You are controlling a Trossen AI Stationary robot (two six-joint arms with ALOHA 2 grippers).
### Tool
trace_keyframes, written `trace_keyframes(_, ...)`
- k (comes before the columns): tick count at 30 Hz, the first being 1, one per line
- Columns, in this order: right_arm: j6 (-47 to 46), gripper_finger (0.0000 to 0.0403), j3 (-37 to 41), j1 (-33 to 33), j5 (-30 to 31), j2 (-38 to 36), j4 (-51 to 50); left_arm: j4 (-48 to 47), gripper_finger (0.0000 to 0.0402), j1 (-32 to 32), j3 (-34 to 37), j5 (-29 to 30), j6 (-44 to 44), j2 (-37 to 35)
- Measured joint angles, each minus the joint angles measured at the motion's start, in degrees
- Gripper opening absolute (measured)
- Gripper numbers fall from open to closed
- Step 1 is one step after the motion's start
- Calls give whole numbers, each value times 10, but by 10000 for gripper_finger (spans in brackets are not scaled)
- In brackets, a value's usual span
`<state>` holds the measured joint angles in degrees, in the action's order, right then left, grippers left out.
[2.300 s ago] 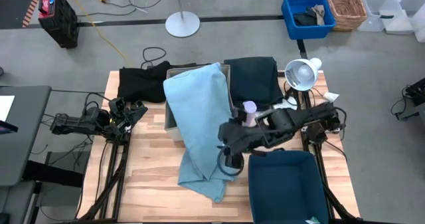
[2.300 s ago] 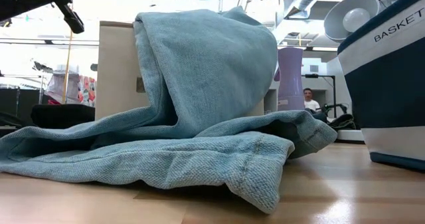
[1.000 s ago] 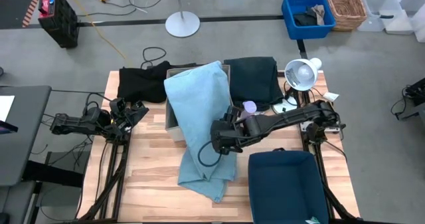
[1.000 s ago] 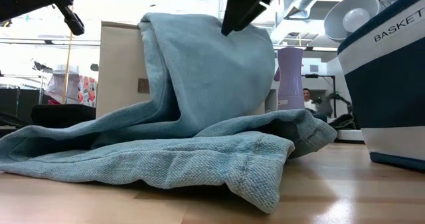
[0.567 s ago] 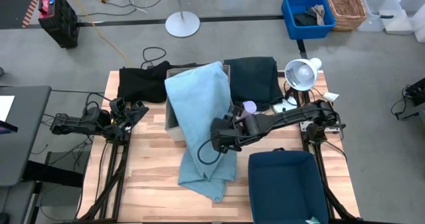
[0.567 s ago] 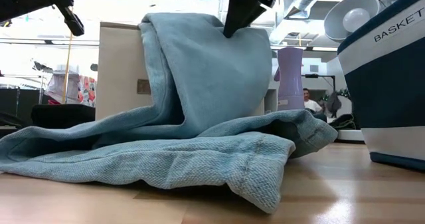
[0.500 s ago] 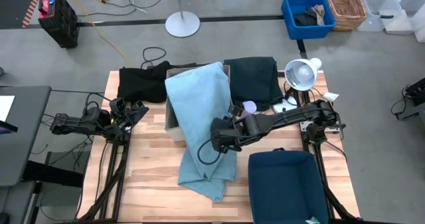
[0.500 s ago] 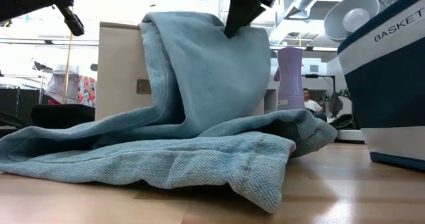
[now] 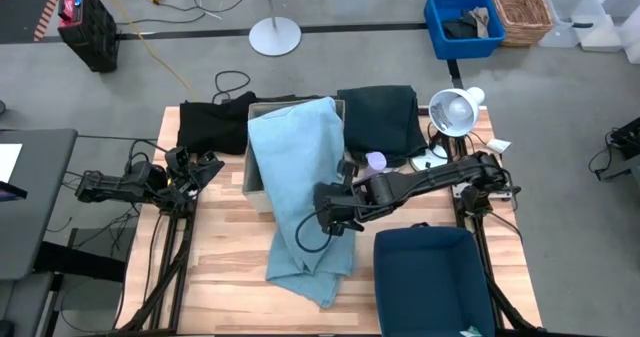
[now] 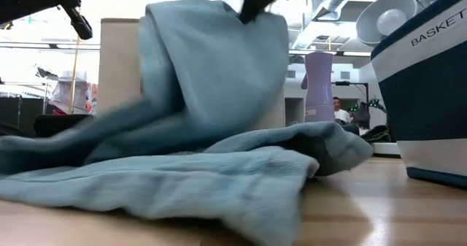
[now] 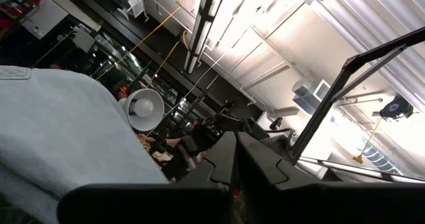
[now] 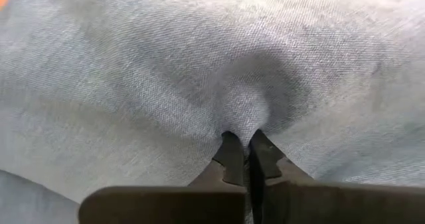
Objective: Sort clothes
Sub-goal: Put the blue pants into the laundry organizer
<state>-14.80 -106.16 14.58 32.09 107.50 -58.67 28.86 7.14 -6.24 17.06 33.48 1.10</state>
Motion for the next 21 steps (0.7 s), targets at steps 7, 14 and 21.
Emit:
trace_keyframes(7, 44, 0, -90, 0, 6, -2, -4, 0, 11, 0, 0, 0, 1, 0)
trace_keyframes(14, 82, 0, -155, 1, -5, -4, -10, 1, 11, 0, 0, 0, 2, 0)
trace_keyframes(21, 100, 0, -227, -8, -6, -3, 35, 1, 11, 0, 0, 0, 2, 0)
